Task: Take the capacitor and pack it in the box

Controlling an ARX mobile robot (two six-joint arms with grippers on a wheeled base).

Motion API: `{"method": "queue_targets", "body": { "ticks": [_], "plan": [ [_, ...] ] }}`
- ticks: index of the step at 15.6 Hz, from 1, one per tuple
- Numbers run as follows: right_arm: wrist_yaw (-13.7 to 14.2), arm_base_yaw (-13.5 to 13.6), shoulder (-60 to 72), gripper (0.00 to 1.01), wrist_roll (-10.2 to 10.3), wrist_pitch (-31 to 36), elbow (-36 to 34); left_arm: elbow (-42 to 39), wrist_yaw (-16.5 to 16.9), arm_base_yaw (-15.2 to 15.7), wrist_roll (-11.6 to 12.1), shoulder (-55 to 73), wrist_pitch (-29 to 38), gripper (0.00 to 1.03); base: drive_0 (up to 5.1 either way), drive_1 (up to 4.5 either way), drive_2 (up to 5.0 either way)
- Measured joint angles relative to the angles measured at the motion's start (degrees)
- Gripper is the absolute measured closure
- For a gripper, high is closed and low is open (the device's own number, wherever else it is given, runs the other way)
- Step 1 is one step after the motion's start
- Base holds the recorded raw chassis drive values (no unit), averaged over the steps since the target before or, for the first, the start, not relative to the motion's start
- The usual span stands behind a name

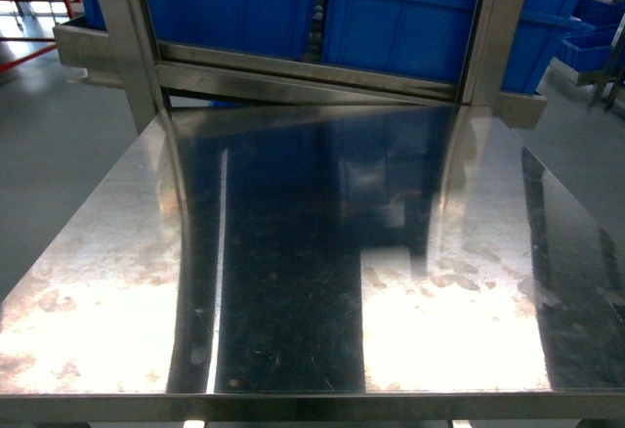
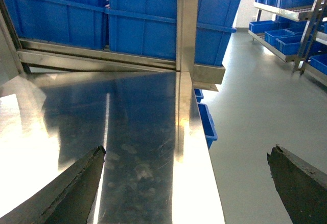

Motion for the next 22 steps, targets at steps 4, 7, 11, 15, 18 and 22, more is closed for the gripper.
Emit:
{"method": "queue_targets", "body": {
  "ticks": [4, 7, 11, 15, 18, 22],
  "plan": [
    [0.00, 0.00, 0.00, 0.03, 0.02, -0.02, 0.00, -1.75, -7.26, 0.81, 2.62, -4.28, -13.84, 0.58, 0.0, 0.00, 0.0],
    [0.00, 0.00, 0.00, 0.03, 0.00, -0.02, 0.00, -8.13, -5.25, 4.83, 3.13, -10.69, -13.70, 0.58, 0.0, 0.00, 0.0],
    [0.00, 0.00, 0.00, 0.03, 0.00, -0.02, 0.00, -14.27, -1.40, 8.63, 3.13, -19.37, -16.31, 0.58, 0.0, 0.00, 0.0],
    [0.00, 0.00, 0.00, 0.03, 0.00, 0.00, 0.00, -18.01, 4.42, 13.99, 3.19, -28.26, -21.49, 0.58, 0.0, 0.00, 0.0],
    [0.00, 0.00, 0.00, 0.03, 0.00, -0.02, 0.00, -19.17, 4.42, 14.01, 3.19, -33.11, -25.16, 0.58, 0.0, 0.00, 0.0],
    [0.00, 0.00, 0.00, 0.03, 0.00, -0.04, 0.00, -20.76, 4.42, 14.01, 3.19, -38.16, -27.82, 0.58, 0.0, 0.00, 0.0]
  ]
}}
